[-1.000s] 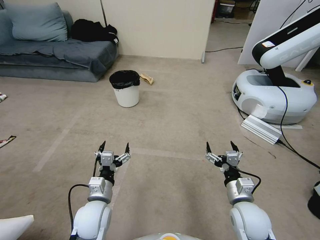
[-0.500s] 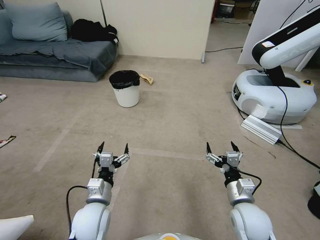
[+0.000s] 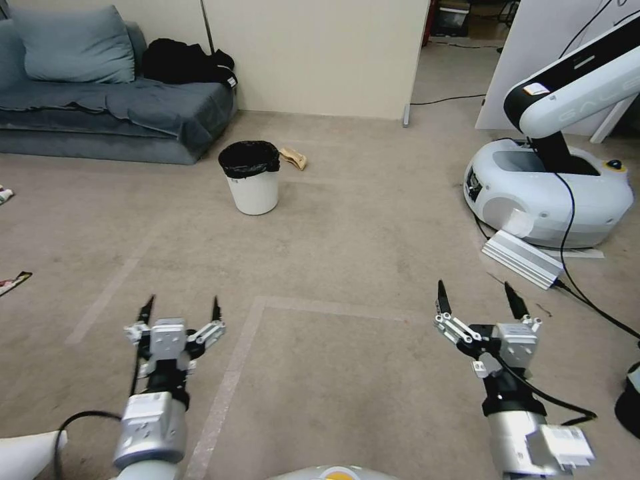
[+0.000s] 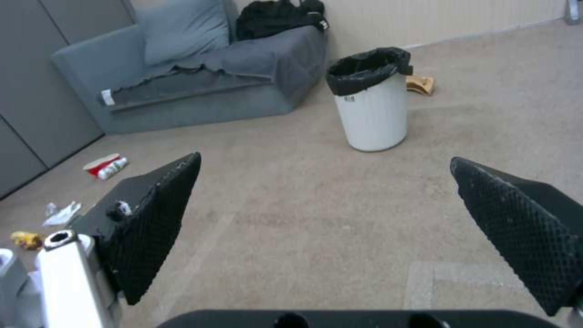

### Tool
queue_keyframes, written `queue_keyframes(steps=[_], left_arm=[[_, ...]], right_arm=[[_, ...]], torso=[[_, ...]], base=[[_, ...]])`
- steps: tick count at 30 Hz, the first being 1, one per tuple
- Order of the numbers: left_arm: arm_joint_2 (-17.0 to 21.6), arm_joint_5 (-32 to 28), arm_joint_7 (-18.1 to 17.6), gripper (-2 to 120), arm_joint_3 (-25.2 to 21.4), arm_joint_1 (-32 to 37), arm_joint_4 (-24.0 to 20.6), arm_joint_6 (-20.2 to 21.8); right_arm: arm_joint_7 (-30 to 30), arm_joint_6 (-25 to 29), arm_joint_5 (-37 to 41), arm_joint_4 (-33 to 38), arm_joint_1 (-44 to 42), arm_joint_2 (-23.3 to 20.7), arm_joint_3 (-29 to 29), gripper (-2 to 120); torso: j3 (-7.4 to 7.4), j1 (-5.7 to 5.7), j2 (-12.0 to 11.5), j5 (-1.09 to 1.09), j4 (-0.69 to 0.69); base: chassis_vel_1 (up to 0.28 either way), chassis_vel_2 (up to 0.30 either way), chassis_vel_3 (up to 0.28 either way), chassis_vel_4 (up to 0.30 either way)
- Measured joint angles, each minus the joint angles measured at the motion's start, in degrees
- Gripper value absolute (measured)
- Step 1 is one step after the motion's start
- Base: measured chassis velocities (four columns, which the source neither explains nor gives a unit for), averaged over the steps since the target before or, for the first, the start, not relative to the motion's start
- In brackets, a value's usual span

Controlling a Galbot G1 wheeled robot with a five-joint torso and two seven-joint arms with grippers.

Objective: Pick up the trash bin, then pick up the garbage from the floor and place it into the trash bin.

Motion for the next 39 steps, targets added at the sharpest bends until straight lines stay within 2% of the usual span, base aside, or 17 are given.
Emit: queue_keyframes(steps=[28,39], left_arm=[[0.4,-0.7,-0.1,100,0.2,-0.1,0.4,0.0],[0.5,-1.2,0.5,100,-0.4,-0.6,0.4,0.1]], right_arm=[[-0.7,-0.9,0.3,0.1,0.5,0.1,-0.7,100],[-0.7,-1.0,0.6,0.6,0.7,0.0,0.3,100]], torso=[[0.0,0.0,0.0,0.02,-0.02],[0.01,0.0,0.0,0.03,-0.02]], base=[[0.0,0.0,0.0,0.0],[-0.127,0.134,0.137,-0.129]])
